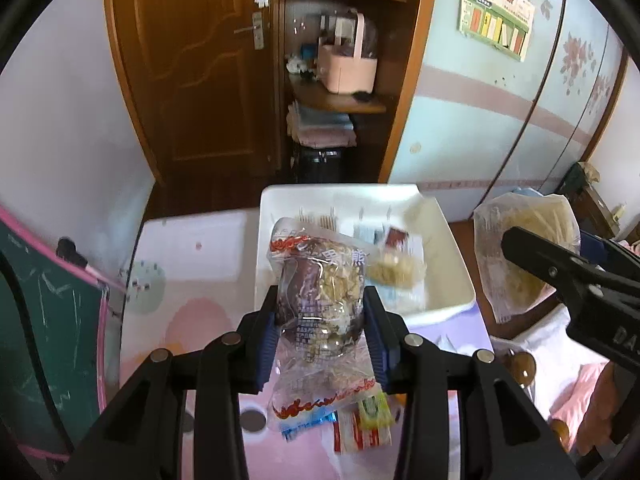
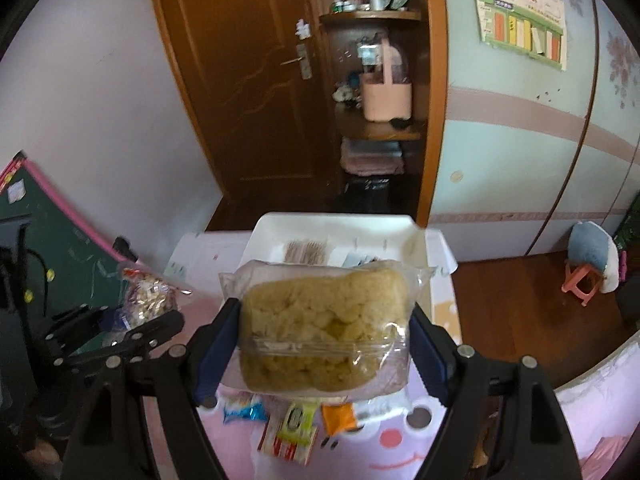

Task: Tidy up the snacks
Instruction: 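Carry both bags over the white tray and open both tools to release them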

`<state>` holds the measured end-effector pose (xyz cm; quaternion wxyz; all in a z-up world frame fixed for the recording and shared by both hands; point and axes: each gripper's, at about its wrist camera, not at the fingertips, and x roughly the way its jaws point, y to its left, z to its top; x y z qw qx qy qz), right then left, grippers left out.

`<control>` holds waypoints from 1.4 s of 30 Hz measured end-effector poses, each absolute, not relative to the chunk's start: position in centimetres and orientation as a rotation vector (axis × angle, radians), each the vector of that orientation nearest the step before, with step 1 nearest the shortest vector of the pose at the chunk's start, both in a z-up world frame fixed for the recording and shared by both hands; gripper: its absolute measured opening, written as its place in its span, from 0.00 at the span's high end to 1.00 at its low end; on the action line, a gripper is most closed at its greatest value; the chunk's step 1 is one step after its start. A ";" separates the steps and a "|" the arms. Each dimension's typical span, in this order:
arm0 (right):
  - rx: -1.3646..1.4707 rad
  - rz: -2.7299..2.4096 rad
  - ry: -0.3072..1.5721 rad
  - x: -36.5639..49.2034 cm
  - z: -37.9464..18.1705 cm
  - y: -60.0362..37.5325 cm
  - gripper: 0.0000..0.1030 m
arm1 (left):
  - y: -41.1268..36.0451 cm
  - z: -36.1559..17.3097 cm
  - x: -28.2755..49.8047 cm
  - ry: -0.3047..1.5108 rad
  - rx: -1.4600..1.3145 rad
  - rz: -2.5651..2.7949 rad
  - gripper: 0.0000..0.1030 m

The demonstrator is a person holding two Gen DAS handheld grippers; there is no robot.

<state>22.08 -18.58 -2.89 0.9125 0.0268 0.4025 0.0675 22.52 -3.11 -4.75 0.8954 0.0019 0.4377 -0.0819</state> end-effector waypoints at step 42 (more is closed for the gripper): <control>0.169 -0.065 1.049 36.3 -15.5 -20.2 0.21 | -6.6 -15.7 35.8 0.992 0.072 -0.149 0.15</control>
